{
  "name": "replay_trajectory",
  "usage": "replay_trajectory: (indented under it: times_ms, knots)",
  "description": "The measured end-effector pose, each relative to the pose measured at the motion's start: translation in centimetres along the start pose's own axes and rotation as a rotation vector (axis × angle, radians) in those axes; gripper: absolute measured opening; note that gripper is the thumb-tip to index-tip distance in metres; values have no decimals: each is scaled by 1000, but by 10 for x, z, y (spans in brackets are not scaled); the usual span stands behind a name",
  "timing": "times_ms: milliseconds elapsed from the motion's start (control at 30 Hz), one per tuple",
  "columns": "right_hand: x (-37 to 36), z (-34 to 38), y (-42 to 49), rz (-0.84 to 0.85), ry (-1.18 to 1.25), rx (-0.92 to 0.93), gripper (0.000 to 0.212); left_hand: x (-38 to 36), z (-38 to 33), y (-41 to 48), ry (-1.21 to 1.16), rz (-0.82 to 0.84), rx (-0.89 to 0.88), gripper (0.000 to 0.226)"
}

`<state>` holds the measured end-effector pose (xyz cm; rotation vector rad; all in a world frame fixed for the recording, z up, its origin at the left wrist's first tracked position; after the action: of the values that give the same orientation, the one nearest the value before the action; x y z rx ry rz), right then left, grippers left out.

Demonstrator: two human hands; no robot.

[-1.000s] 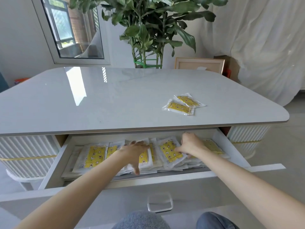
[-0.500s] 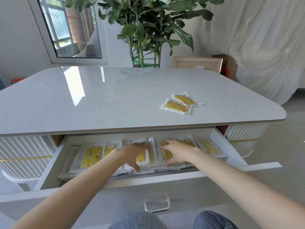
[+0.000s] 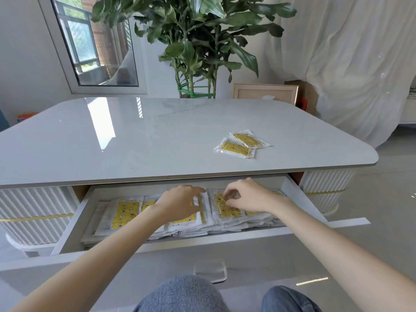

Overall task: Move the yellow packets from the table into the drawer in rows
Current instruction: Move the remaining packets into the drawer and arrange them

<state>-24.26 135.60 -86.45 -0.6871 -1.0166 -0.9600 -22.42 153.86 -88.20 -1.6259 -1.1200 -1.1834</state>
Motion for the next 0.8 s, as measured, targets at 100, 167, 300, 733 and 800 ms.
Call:
replay_trajectory:
  times_ms: [100, 167, 300, 733, 800]
  knots:
    - [27, 0, -11, -168, 102, -11, 15, 22, -18, -9, -134, -131, -34, 35]
    - [46, -5, -16, -262, 159, -47, 13, 39, -32, -13, -167, -201, -67, 30]
    - [81, -23, -18, -481, 271, -119, 15, 68, -50, 1, -256, -290, -76, 27]
    - [93, -101, 68, -495, 236, -428, 54, 58, -61, 132, -308, -117, 338, 68]
    - [93, -110, 82, -431, 209, -489, 63, 55, -67, 142, -341, -103, 362, 71]
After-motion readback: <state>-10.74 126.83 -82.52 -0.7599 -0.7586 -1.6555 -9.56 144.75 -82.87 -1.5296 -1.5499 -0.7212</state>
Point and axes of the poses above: each hand's wrist, its own y-axis towards the middle knuckle, its own x-axis out of the back of the hand, z = x × y, the point moved 4 cm from there along y, towards the middle knuckle, and after that the axes turned 13 degrees about x, right-handed, at the moved point
